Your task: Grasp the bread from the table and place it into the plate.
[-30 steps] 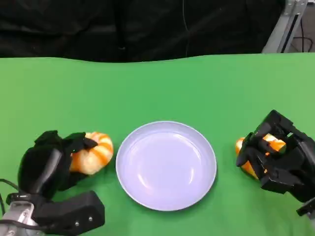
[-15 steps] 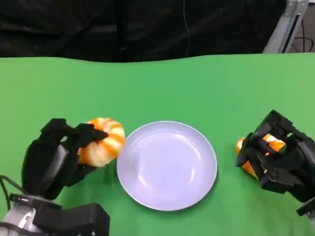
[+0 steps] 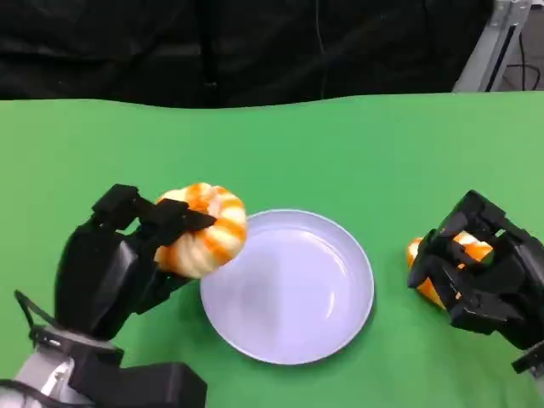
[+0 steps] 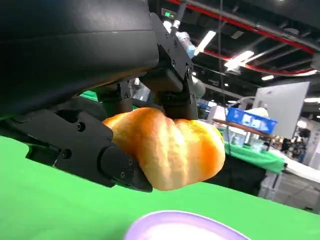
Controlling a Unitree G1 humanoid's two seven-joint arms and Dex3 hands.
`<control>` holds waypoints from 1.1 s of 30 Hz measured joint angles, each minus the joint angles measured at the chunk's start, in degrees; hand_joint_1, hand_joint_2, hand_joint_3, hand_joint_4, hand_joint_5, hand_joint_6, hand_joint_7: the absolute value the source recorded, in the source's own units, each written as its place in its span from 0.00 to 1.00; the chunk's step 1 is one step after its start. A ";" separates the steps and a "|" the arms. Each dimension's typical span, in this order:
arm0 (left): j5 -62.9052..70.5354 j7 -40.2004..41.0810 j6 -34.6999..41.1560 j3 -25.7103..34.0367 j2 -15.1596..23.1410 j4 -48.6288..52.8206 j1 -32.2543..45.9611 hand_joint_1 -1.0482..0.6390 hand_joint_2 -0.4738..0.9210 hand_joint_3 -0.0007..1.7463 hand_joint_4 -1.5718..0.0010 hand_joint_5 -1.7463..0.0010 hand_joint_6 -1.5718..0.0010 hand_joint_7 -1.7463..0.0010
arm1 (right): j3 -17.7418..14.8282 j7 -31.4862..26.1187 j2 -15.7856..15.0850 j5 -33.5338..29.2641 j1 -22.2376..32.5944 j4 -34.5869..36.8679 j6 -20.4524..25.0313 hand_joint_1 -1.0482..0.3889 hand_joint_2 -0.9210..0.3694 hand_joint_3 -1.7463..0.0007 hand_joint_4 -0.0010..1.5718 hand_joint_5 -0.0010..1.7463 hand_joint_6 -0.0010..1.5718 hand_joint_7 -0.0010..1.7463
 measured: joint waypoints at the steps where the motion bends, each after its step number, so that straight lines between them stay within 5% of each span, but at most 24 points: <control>1: 0.01 -0.39 -0.03 -0.05 -0.23 -0.28 0.00 0.56 0.99 0.05 0.61 0.20 0.55 0.39 | 0.00 0.01 0.00 0.00 0.00 0.01 -0.09 0.77 0.25 0.32 0.32 1.00 0.24 0.91; 17: 0.47 -4.82 -3.81 -3.86 -5.38 4.54 -4.52 0.57 0.98 0.01 0.57 0.24 0.47 0.52 | 0.05 -0.16 0.19 0.00 -0.01 0.00 -0.62 0.78 0.24 0.33 0.30 1.00 0.24 0.91; 33: 0.00 -6.06 -8.34 -6.42 -8.90 14.08 -7.91 0.56 1.00 0.03 0.61 0.23 0.53 0.47 | 0.17 -0.85 0.43 -0.30 -0.01 -0.04 -0.81 0.78 0.24 0.33 0.31 1.00 0.24 0.92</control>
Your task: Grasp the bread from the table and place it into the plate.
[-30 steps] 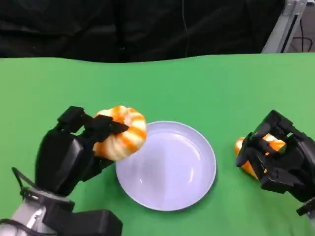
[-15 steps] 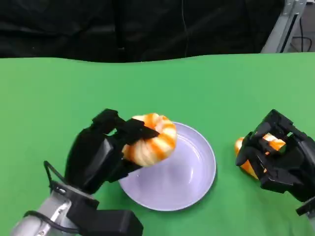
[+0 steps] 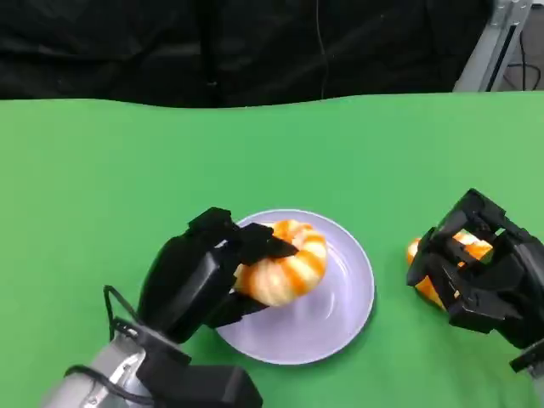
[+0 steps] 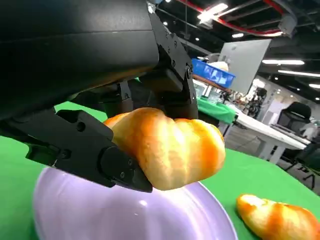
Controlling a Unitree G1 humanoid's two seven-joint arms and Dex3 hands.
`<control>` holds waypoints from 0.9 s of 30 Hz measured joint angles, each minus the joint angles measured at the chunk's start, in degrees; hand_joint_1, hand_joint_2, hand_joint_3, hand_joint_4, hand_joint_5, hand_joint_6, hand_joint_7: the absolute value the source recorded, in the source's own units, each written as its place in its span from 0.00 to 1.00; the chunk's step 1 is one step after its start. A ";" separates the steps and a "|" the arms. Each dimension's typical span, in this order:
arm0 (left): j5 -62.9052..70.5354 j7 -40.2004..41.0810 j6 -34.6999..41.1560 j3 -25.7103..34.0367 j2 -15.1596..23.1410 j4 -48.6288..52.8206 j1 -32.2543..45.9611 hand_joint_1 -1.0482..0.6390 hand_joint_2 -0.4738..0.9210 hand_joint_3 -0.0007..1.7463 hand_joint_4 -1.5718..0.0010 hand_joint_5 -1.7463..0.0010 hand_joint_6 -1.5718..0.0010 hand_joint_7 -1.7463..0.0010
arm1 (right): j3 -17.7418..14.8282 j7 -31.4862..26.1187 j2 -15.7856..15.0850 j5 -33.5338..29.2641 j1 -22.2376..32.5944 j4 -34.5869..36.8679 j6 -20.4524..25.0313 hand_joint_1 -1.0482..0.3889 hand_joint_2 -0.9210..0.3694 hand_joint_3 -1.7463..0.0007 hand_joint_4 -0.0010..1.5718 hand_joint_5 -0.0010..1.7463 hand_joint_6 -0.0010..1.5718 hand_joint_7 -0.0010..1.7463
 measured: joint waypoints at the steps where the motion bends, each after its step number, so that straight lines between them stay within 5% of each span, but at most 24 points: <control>1: -0.21 -0.06 -0.45 -0.17 -0.26 0.79 -0.19 0.56 1.00 0.04 0.62 0.22 0.53 0.46 | -0.01 0.01 0.01 0.01 0.00 0.00 0.00 0.78 0.25 0.33 0.31 1.00 0.24 0.92; 8: -1.66 -1.49 -1.95 -0.76 -1.29 5.40 -2.02 0.53 1.00 0.07 0.64 0.24 0.56 0.46 | 0.01 0.04 0.08 0.00 0.00 -0.02 0.00 0.79 0.24 0.32 0.30 1.00 0.23 0.92; 14: -2.17 -4.92 -1.74 -0.95 -1.49 6.27 -2.38 0.46 1.00 0.08 0.55 0.63 0.42 0.91 | 0.02 0.04 0.10 0.00 0.00 -0.18 0.02 0.77 0.25 0.33 0.31 1.00 0.23 0.92; 20: -3.27 -7.49 -0.25 -0.91 -1.47 6.26 -2.45 0.41 1.00 0.08 0.48 0.83 0.45 1.00 | 0.02 0.04 0.13 0.00 0.00 -0.33 0.02 0.78 0.23 0.33 0.31 1.00 0.23 0.92; 27: -3.40 -9.19 1.78 -1.02 -1.33 6.26 -2.67 0.21 1.00 0.14 0.53 0.98 0.57 1.00 | 0.04 0.03 0.14 0.00 0.00 -0.81 0.07 0.78 0.24 0.33 0.30 1.00 0.22 0.93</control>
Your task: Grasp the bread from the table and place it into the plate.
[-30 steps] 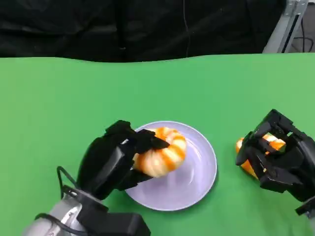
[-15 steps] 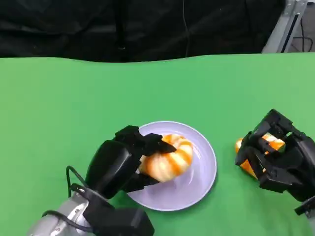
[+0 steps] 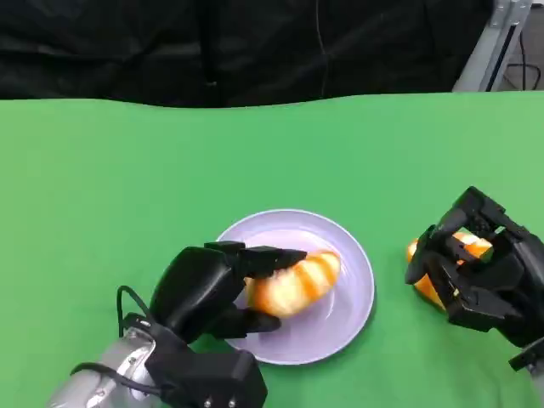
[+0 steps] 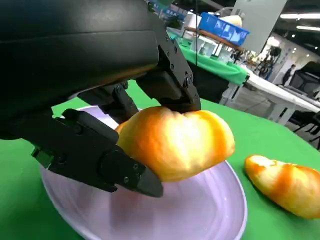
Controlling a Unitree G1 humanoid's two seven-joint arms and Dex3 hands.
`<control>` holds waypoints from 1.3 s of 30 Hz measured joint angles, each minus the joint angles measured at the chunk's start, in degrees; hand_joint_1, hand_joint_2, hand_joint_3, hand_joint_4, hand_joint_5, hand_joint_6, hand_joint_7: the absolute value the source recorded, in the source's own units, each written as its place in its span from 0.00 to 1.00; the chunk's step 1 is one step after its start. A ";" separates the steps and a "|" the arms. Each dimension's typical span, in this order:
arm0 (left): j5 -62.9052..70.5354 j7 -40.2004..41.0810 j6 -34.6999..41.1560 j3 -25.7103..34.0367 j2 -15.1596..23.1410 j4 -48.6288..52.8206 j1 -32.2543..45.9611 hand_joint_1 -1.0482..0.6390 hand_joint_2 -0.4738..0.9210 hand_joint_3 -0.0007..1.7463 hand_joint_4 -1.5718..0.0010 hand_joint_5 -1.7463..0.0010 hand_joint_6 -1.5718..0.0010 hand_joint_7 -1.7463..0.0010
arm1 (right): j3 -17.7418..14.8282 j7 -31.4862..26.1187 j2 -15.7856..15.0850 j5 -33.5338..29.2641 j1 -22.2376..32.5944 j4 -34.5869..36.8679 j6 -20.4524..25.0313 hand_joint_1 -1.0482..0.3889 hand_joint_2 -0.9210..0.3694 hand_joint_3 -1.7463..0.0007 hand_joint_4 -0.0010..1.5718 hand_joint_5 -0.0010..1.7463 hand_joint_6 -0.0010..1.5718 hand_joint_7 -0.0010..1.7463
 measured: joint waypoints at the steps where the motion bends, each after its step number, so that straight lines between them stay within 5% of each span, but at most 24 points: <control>1: 0.01 -0.26 0.44 -0.04 0.08 -0.01 -0.08 0.19 1.00 0.16 0.54 0.99 0.59 1.00 | 0.02 0.00 0.00 0.00 0.00 -0.03 0.00 0.78 0.23 0.33 0.31 1.00 0.22 0.93; 11: -0.63 -3.52 1.68 0.07 0.89 -0.10 -0.51 0.02 1.00 0.30 0.69 1.00 0.75 1.00 | 0.35 -0.85 0.05 0.00 0.06 -0.72 0.29 0.79 0.23 0.32 0.30 1.00 0.22 0.94; 20: -1.39 -6.13 3.69 0.80 1.79 -2.14 -0.49 0.00 1.00 0.46 0.81 1.00 0.83 1.00 | 0.46 -0.85 0.05 0.00 0.08 -0.77 0.48 0.80 0.23 0.30 0.30 1.00 0.21 0.96; 31: -3.14 -6.06 3.68 2.93 2.37 -4.95 1.19 0.00 1.00 0.49 0.89 1.00 0.88 1.00 | 0.49 -1.30 0.10 0.02 0.44 -2.20 1.87 0.82 0.25 0.26 0.30 1.00 0.20 0.98; 39: -8.33 -6.24 0.04 6.31 2.41 -6.93 3.74 0.00 1.00 0.47 0.85 0.98 0.88 0.99 | 0.67 -1.37 0.14 -0.02 0.76 -2.50 2.10 0.81 0.26 0.26 0.32 1.00 0.19 0.99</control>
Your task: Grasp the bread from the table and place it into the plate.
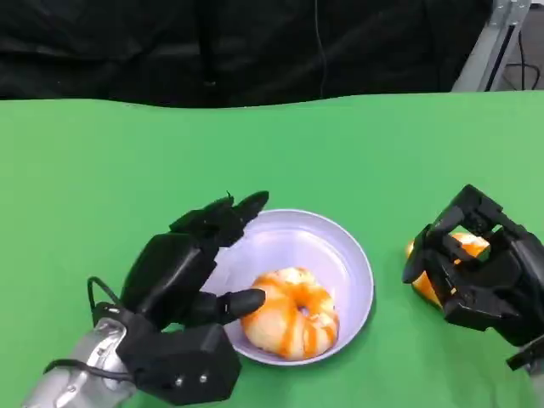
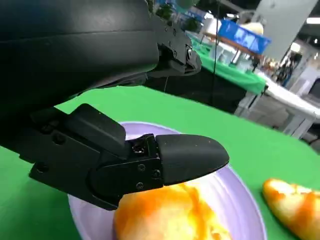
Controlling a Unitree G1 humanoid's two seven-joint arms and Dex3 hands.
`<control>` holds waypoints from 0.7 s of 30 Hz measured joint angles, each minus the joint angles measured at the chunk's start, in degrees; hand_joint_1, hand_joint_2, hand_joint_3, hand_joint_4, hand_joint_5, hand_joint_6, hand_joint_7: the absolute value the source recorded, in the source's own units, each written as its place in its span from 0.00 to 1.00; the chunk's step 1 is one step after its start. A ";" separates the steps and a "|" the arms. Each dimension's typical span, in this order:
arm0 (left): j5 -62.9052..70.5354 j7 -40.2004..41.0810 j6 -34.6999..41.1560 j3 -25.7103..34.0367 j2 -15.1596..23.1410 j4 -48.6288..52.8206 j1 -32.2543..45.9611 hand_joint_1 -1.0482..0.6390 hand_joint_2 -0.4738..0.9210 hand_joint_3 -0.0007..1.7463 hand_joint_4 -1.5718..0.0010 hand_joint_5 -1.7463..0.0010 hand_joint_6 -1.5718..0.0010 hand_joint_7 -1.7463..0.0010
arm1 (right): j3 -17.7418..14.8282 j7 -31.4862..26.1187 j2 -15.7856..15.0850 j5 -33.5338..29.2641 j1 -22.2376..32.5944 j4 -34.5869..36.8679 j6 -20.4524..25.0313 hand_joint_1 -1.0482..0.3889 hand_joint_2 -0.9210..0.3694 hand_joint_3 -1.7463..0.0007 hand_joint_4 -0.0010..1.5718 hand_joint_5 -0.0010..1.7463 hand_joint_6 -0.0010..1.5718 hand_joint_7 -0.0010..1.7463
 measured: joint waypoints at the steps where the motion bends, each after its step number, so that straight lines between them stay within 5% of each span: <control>1: -1.46 -0.20 -0.84 0.69 -0.07 -0.13 0.50 0.00 1.00 0.46 0.84 0.98 0.87 0.99 | 0.02 0.00 0.00 -0.08 0.00 0.00 -0.08 0.81 0.26 0.26 0.32 1.00 0.19 0.99; 21: -11.16 -1.52 -15.80 8.65 -0.58 -0.23 5.82 0.05 1.00 0.37 0.75 0.98 0.81 0.99 | 0.03 0.30 -0.01 -0.63 0.00 0.02 -0.29 0.81 0.25 0.25 0.32 1.00 0.19 1.00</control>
